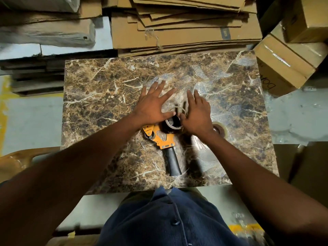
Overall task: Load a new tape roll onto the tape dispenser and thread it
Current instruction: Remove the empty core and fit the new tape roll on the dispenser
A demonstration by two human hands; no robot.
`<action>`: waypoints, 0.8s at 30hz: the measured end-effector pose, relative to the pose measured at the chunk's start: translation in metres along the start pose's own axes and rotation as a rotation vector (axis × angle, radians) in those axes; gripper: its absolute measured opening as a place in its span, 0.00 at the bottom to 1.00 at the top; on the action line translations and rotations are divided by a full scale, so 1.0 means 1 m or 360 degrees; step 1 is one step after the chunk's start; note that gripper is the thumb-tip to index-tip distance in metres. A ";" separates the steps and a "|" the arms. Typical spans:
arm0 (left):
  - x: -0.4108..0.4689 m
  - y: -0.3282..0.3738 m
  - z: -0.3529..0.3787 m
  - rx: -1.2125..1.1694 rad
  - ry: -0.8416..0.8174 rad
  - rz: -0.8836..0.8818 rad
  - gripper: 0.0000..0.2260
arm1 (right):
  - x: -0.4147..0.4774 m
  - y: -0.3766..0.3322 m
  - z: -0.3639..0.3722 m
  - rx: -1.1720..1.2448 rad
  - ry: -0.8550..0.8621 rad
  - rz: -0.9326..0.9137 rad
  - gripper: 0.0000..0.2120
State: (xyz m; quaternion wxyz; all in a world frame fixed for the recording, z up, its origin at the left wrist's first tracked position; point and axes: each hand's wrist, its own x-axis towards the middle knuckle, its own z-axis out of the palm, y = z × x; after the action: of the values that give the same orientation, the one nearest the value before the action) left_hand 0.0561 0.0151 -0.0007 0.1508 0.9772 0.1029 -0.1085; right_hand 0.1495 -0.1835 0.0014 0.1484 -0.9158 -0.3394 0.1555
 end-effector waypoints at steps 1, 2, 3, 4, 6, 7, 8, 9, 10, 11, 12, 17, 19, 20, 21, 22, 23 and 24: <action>0.006 0.001 -0.003 0.0055 -0.0009 0.0028 0.43 | 0.005 0.004 -0.003 -0.0066 -0.0037 -0.0022 0.45; 0.012 0.003 -0.005 0.0100 -0.0022 0.0046 0.44 | 0.009 0.007 -0.006 -0.0108 -0.0065 -0.0035 0.46; 0.018 0.004 -0.008 0.0135 -0.0032 0.0055 0.45 | 0.014 0.012 -0.009 -0.0131 -0.0085 -0.0036 0.46; 0.025 0.007 -0.010 0.0159 -0.0040 0.0055 0.45 | 0.019 0.016 -0.013 -0.0144 -0.0095 -0.0027 0.46; 0.037 0.014 -0.014 0.0172 -0.0046 0.0060 0.45 | 0.026 0.025 -0.020 -0.0169 -0.0100 0.0002 0.45; 0.043 0.019 -0.015 0.0167 -0.0041 0.0076 0.44 | 0.030 0.030 -0.023 -0.0174 -0.0107 0.0025 0.45; 0.049 0.024 -0.015 0.0159 -0.0029 0.0094 0.44 | 0.033 0.036 -0.026 -0.0175 -0.0115 0.0049 0.45; 0.055 0.029 -0.014 0.0154 -0.0014 0.0106 0.44 | 0.036 0.043 -0.028 -0.0176 -0.0115 0.0071 0.45; 0.061 0.033 -0.013 0.0153 -0.0004 0.0106 0.44 | 0.039 0.050 -0.029 -0.0174 -0.0108 0.0091 0.45; 0.067 0.036 -0.011 0.0151 -0.0008 0.0096 0.45 | 0.041 0.058 -0.029 -0.0171 -0.0106 0.0109 0.45; 0.071 0.039 -0.009 0.0147 -0.0025 0.0078 0.45 | 0.043 0.065 -0.028 -0.0174 -0.0117 0.0125 0.45; 0.087 0.049 0.016 0.0172 -0.0185 0.0023 0.43 | 0.046 0.094 -0.011 -0.0199 -0.0226 0.0202 0.46; 0.091 0.053 0.028 0.0165 -0.0240 0.0009 0.41 | 0.045 0.102 -0.005 -0.0200 -0.0288 0.0259 0.47; 0.091 0.054 0.032 0.0161 -0.0261 0.0003 0.41 | 0.044 0.104 -0.002 -0.0201 -0.0319 0.0286 0.47; 0.091 0.055 0.036 0.0149 -0.0276 0.0003 0.39 | 0.043 0.105 0.001 -0.0192 -0.0339 0.0309 0.48; 0.091 0.056 0.040 0.0138 -0.0283 0.0012 0.38 | 0.043 0.106 0.003 -0.0167 -0.0347 0.0330 0.48; 0.091 0.058 0.041 0.0123 -0.0284 0.0028 0.36 | 0.042 0.107 0.005 -0.0125 -0.0343 0.0349 0.49; 0.090 0.060 0.042 0.0104 -0.0277 0.0045 0.36 | 0.041 0.107 0.006 -0.0081 -0.0335 0.0363 0.50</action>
State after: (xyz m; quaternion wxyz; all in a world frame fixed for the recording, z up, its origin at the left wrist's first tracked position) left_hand 0.1481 -0.0393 -0.0452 0.1288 0.9698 0.0721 -0.1942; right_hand 0.2381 -0.2331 -0.0524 0.0703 -0.9304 -0.2508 0.2578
